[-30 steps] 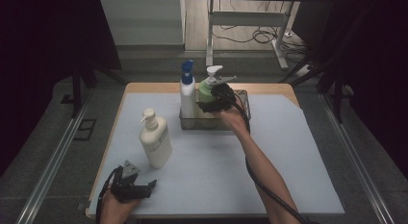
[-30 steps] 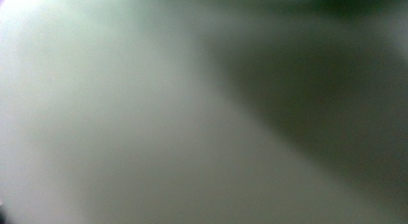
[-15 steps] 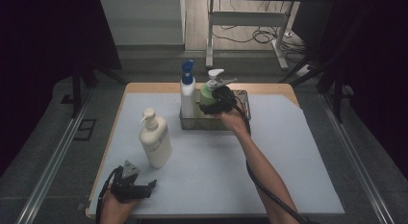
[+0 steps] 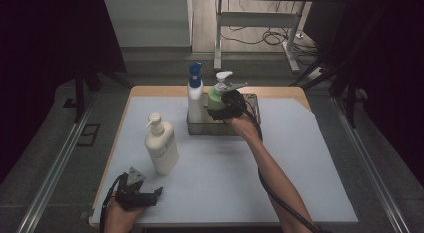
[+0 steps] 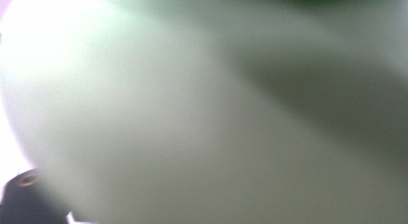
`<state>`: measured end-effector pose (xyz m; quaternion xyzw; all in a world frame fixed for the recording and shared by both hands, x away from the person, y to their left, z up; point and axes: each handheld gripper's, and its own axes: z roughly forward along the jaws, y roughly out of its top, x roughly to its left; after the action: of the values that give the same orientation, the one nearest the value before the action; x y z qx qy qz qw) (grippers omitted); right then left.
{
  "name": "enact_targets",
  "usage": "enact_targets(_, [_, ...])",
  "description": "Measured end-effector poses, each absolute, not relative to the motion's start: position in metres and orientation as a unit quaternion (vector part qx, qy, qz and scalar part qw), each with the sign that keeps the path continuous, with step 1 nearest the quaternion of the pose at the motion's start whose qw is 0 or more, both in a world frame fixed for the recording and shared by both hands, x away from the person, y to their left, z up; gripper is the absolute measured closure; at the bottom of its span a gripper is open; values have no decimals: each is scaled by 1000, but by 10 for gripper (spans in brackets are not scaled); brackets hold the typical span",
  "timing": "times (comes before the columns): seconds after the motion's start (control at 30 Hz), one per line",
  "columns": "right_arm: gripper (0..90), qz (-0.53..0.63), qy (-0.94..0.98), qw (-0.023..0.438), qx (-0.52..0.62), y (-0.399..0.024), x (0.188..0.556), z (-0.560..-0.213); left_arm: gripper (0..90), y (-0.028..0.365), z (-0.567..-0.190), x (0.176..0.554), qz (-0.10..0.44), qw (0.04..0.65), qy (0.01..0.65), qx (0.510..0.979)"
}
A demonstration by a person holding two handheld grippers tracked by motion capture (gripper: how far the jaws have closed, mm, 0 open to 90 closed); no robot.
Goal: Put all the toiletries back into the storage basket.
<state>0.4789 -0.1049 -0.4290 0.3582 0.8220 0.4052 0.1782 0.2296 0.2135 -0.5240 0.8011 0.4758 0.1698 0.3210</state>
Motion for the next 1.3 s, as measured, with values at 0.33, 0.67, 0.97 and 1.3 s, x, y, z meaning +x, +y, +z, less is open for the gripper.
enact_targets(0.33, [19,404,826,174,353,-111,469,-425,105,213,-524,230,170,321,476,801])
enact_targets(0.67, [41,407,823,170,357,-121,456,-423,105,213,-524,230,170,321,476,801])
enact_targets(0.97, [133,417,819,144,367,-134,444,-418,104,213,-524,230,170,321,476,801])
enact_targets(1.3, [239,405,823,153,369,-150,437,-419,105,213,-524,229,170,322,476,801])
